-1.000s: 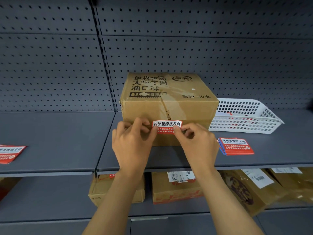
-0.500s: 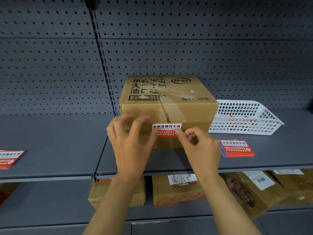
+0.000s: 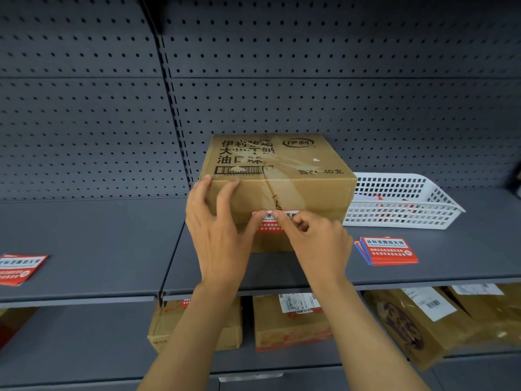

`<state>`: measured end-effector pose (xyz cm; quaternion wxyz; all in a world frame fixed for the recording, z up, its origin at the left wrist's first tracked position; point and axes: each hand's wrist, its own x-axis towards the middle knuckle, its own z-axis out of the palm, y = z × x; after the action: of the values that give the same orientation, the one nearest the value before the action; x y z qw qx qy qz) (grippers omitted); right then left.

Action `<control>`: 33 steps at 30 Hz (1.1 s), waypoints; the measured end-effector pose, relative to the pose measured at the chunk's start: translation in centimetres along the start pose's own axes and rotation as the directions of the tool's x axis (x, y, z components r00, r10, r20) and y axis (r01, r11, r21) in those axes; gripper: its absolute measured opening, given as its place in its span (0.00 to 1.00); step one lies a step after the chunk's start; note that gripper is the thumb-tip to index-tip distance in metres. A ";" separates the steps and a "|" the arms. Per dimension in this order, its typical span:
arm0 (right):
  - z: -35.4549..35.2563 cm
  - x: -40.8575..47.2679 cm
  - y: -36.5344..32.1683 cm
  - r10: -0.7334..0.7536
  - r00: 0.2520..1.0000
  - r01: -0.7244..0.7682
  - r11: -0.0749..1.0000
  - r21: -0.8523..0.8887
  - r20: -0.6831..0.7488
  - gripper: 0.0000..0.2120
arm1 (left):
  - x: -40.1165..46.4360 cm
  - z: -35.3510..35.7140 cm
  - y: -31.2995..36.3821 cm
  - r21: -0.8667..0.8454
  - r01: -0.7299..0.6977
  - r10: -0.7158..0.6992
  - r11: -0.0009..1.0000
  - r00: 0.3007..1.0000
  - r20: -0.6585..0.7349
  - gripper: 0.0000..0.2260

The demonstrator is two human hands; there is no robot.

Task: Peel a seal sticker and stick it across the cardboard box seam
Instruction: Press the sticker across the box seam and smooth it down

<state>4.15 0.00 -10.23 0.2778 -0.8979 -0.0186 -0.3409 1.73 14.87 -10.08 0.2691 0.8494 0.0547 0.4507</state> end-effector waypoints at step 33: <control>-0.9 -0.5 2.0 0.040 0.999 -0.041 0.996 0.083 0.008 0.27 | -0.2 -0.9 -1.9 -0.038 -0.098 0.100 0.994 0.993 0.055 0.33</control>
<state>3.64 -2.05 -10.95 0.3217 -0.8869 -0.0153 -0.3313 1.14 16.73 -10.79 0.2628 0.8587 -0.0032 0.4400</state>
